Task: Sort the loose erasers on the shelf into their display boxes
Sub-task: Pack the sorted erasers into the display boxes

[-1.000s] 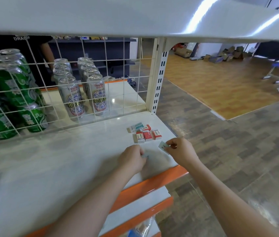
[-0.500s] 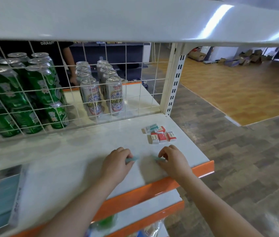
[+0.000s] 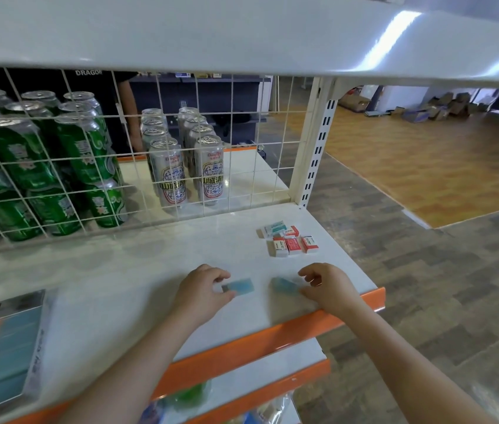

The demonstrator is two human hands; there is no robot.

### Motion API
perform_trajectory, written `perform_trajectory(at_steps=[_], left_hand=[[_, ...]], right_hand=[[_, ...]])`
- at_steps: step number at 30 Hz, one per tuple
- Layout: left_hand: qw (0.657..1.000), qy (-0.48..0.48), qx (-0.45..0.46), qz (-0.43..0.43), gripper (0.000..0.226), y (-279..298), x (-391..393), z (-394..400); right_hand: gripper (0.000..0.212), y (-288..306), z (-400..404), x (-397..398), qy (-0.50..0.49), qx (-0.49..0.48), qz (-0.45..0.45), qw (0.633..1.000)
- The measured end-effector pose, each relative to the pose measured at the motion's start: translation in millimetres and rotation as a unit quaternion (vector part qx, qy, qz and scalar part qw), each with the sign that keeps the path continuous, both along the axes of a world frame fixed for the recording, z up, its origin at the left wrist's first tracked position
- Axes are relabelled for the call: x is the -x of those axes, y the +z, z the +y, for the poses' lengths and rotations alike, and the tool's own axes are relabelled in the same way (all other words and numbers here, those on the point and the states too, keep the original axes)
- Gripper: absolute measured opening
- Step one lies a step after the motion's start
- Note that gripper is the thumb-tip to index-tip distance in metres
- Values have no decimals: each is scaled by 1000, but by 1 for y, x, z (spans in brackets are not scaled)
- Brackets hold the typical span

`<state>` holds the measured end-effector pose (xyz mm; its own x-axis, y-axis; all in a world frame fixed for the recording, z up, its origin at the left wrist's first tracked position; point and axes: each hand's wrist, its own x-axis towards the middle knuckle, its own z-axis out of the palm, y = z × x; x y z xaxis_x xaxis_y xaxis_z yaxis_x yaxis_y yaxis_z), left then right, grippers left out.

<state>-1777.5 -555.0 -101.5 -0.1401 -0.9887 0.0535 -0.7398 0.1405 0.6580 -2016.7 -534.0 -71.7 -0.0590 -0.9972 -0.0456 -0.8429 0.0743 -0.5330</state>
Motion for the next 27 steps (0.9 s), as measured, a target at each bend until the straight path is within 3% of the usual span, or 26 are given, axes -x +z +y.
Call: perform_trajectory(at_steps=[8, 17, 27], left_hand=[[1000, -9, -17, 6, 19, 2, 5, 1], [997, 4, -24, 67, 36, -1, 10, 4], [991, 18, 10, 130, 32, 13, 4, -2]], right_hand=[[33, -5, -8, -12, 9, -8, -3, 1000], [36, -2, -11, -24, 52, -37, 45, 997], [37, 1, -13, -31, 71, -46, 28, 996]])
